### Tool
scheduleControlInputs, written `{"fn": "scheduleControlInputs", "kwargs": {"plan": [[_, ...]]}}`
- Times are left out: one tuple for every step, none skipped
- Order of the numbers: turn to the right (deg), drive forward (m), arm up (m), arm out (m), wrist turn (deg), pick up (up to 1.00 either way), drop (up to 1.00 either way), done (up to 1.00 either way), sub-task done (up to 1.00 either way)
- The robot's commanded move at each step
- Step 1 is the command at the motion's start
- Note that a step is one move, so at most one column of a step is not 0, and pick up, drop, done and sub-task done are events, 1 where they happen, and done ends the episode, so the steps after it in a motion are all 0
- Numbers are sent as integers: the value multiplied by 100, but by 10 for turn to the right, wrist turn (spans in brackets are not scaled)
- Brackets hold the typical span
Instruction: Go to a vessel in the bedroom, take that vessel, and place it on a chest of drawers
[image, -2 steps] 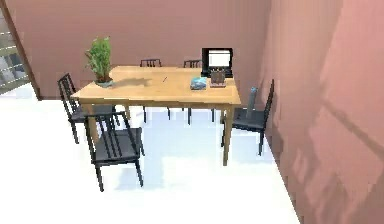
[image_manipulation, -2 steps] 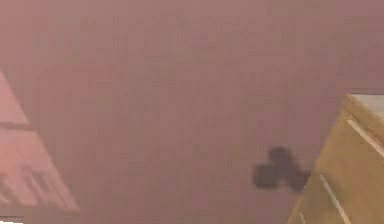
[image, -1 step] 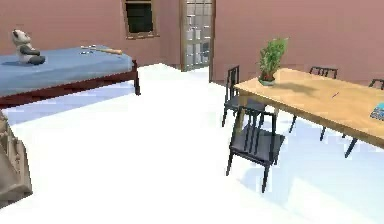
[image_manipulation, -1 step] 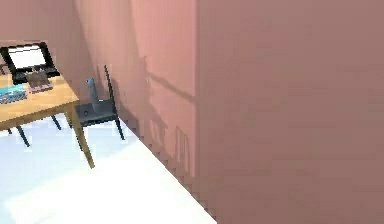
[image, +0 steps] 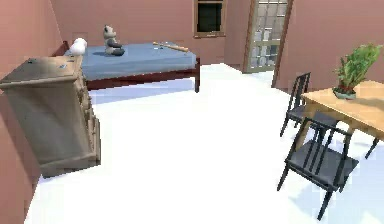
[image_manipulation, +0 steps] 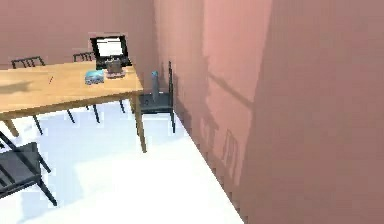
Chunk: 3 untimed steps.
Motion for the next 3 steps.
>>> {"fn": "scheduleControlInputs", "kwargs": {"plan": [[0,100,0,0,0,0,0,0,0],[-30,0,0,0,0,0,0,0,0],[0,40,0,0,0,0,0,0,0]]}}
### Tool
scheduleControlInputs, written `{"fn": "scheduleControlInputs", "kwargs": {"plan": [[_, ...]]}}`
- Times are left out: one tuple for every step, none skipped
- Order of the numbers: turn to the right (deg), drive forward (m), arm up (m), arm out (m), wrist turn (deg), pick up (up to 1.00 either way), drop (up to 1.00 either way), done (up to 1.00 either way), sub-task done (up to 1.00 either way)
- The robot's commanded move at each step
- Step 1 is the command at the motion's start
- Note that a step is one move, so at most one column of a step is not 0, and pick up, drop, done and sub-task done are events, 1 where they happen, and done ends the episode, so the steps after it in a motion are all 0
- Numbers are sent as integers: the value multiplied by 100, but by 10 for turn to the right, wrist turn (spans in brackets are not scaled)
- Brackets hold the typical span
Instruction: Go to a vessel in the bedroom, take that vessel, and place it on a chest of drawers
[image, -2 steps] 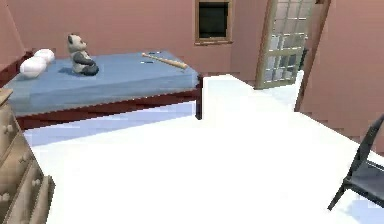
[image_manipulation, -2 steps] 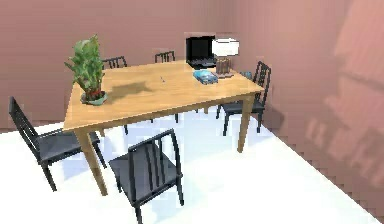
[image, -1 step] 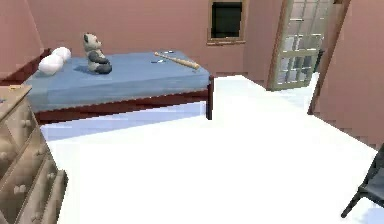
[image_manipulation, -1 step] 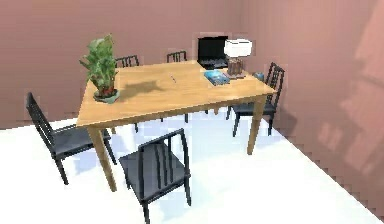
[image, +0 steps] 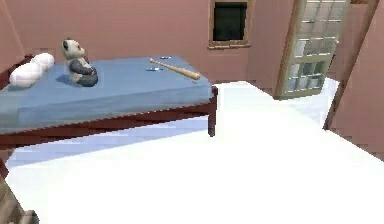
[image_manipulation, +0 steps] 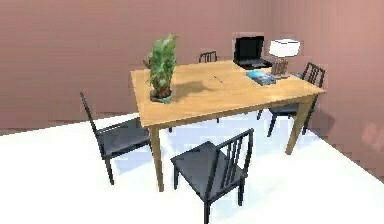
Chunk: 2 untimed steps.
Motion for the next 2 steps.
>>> {"fn": "scheduleControlInputs", "kwargs": {"plan": [[210,0,0,0,0,0,0,0,0],[0,100,0,0,0,0,0,0,0]]}}
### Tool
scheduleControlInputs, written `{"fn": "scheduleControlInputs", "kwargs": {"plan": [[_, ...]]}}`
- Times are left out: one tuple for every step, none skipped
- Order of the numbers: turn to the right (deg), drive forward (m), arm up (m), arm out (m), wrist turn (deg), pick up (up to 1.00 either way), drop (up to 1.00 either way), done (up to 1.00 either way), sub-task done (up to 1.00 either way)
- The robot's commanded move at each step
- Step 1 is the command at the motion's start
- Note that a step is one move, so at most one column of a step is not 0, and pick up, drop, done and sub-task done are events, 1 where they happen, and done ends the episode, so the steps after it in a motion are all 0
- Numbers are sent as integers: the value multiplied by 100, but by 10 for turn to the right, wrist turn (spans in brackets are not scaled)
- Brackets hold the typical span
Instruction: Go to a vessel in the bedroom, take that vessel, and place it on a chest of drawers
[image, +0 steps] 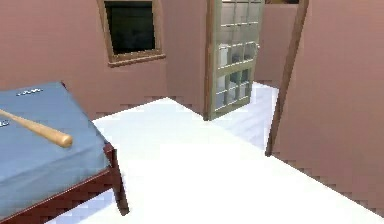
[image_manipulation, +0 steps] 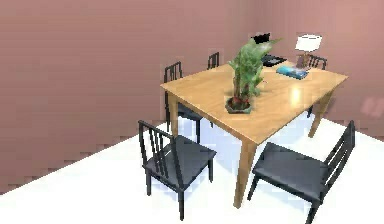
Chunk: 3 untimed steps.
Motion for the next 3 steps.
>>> {"fn": "scheduleControlInputs", "kwargs": {"plan": [[30,0,0,0,0,0,0,0,0],[90,0,0,0,0,0,0,0,0],[0,75,0,0,0,0,0,0,0]]}}
